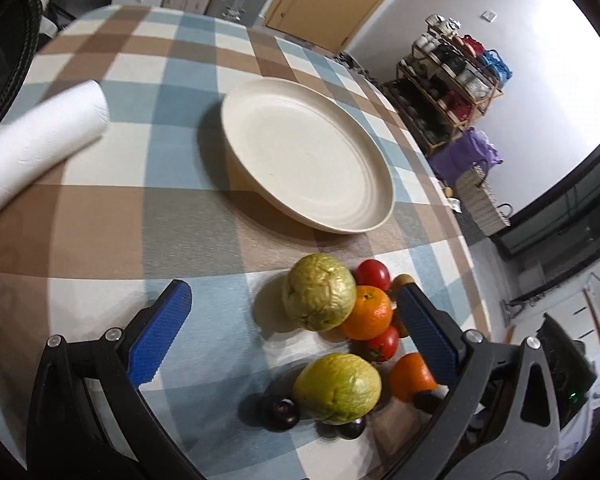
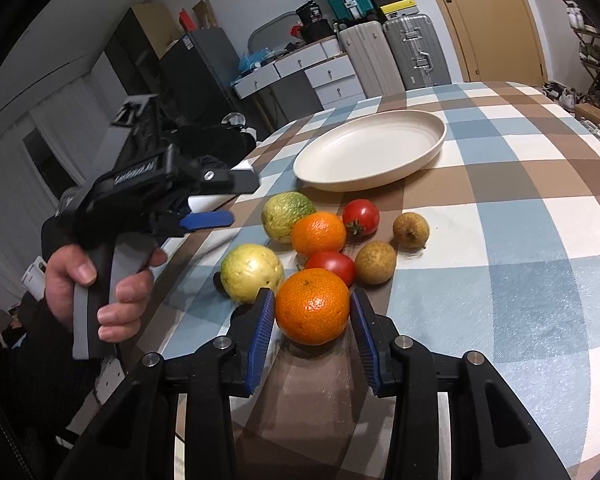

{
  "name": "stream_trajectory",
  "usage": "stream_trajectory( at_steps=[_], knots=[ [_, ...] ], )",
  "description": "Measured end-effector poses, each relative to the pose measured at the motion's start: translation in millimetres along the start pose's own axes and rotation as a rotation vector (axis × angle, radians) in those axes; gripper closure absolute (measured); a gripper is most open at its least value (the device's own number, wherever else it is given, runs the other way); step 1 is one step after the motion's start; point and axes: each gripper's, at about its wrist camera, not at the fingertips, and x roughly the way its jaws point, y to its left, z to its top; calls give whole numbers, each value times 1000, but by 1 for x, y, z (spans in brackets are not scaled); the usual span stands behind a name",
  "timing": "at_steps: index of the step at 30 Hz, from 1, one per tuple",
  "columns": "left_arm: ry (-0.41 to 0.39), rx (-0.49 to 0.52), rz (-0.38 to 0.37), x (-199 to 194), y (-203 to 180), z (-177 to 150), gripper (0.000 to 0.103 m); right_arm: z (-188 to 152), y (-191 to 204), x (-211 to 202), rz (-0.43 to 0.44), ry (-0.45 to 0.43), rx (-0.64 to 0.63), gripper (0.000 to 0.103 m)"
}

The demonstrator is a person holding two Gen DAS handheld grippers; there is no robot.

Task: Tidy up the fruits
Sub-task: 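Lower the left tool onto the wrinkled green fruit while the right tool grasps an orange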

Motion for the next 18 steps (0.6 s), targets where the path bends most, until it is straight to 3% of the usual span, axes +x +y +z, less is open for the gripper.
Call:
stream_trajectory(
  at_steps=[9,18],
  knots=[
    [53,12,-77,23,-9,11,2,-2,1,2,15,8,-15,63],
    [130,3,-115,45,-16,17,32,-3,6,-2,33,-4,-39,63]
  ],
)
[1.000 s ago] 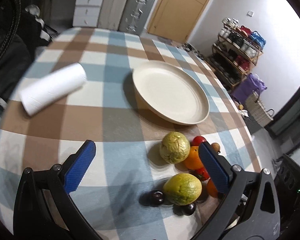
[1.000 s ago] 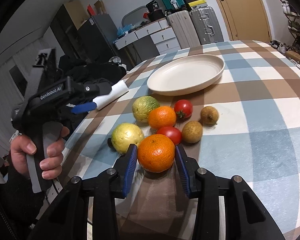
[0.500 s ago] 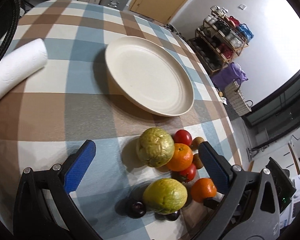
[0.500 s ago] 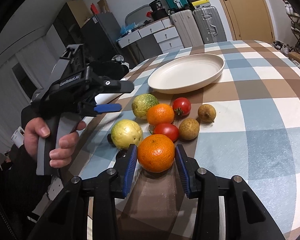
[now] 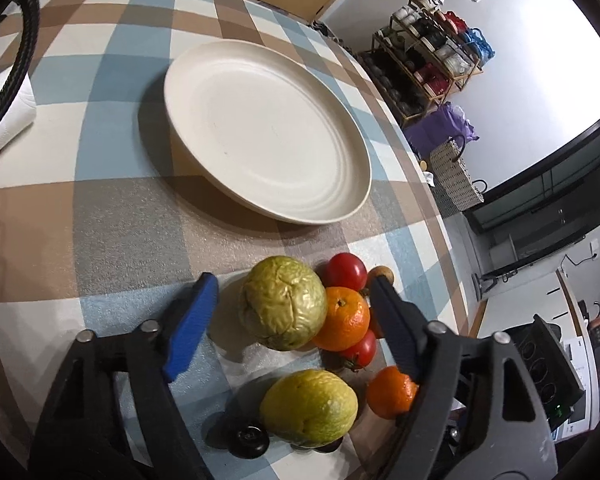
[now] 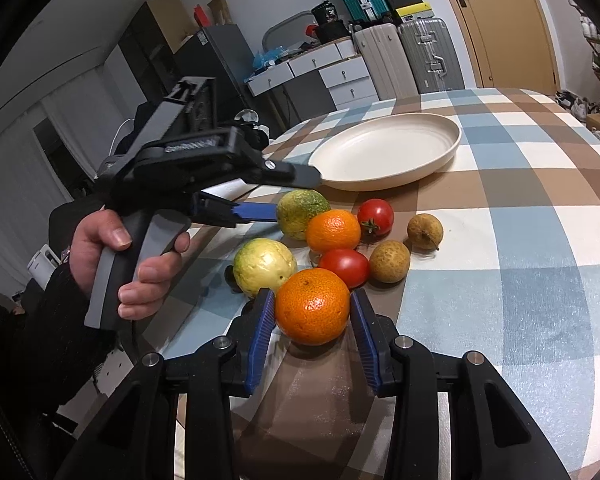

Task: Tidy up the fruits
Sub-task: 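Lower the left tool onto the wrinkled green fruit while the right tool grasps an orange, then carry the green fruit and orange onto the cream plate and release both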

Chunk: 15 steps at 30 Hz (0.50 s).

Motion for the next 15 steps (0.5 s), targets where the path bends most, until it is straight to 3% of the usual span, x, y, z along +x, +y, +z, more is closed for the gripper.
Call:
stream_trajectory(
  at_steps=[3,8,11,15],
  knots=[
    [14,-21,-8,5,1,1,38,0,1,-1,7,-3,0,63],
    [18,-37,-8,12,4,-1,60,2,1,0,13,-6,-11,63],
    [14,-49,-35,16,7,0,60,3,1,0,18,-5,-17,63],
    [2,-16,-2,20,-1,1,60,5,0,0,12,-15,-23,63]
  ],
)
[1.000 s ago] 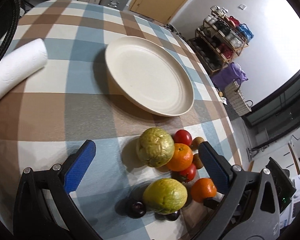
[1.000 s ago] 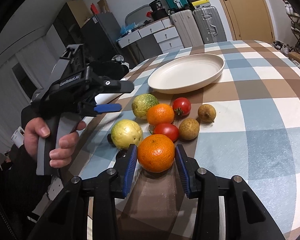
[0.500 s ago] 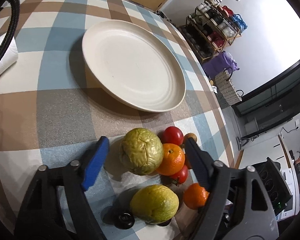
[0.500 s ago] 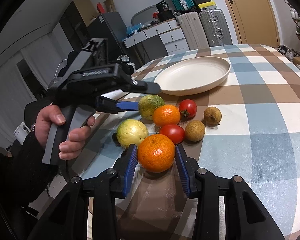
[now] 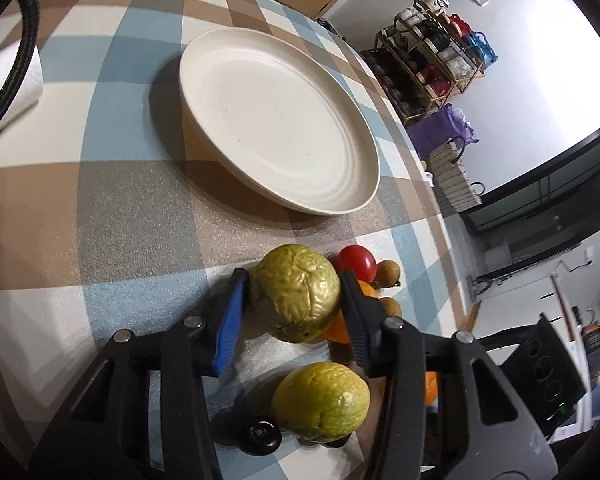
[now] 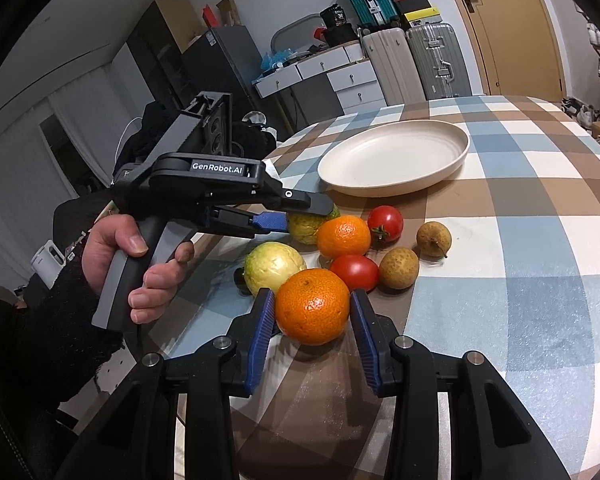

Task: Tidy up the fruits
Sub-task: 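Carry the green fruit and orange onto the cream plate and release both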

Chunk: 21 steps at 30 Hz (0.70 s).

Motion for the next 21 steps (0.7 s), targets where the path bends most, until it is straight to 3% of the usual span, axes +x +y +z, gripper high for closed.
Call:
stream_trajectory(
  at_steps=[11,21],
  knots=[
    [-66,15,-42,-35,-12,-1,60,21,-9,-21,-23,-102,33,63],
    [-105,76,-36,-74,-38,50,60,85,-31,-20,-35,-142,60,63]
  ],
)
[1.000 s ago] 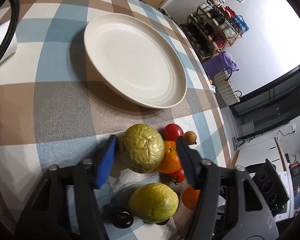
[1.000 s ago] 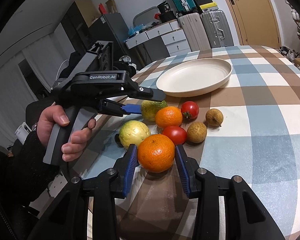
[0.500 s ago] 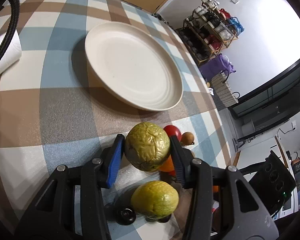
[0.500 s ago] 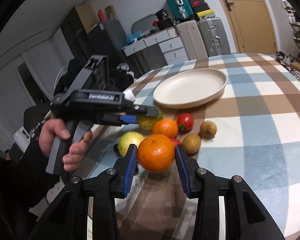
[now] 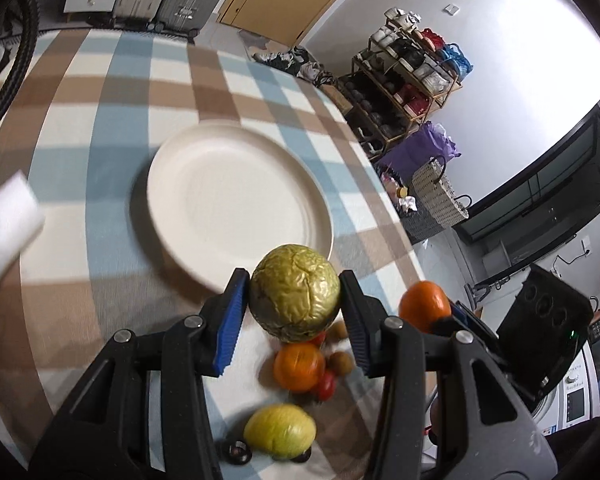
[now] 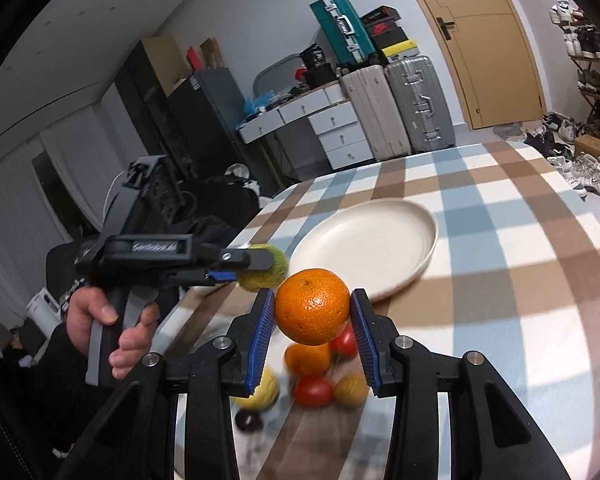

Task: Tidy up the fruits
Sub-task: 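Carry the green fruit and orange onto the cream plate and release both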

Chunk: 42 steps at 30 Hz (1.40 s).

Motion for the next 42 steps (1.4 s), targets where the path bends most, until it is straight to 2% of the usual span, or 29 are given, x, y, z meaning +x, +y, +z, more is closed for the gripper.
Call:
stream_trajectory(
  at_steps=[6,10,17,22,28,42],
  knots=[
    [-33,-14,10,9,-6,46,60,57,-18,22,-1,21,0,63],
    [-50,-4,46,22,-4,72,60,90,-31,47,-1,50,5,63],
    [-51,-20,125,62,26,103,60,125,-58,108,-4,102,43,63],
    [-23,-17,148,87,44,106,60,126,-74,155,-4,159,61,63],
    [7,35,200,113,51,104,60,118,-95,199,8,242,119,63],
    [22,50,226,139,59,112,60,115,-114,228,-7,289,176,62]
  ],
)
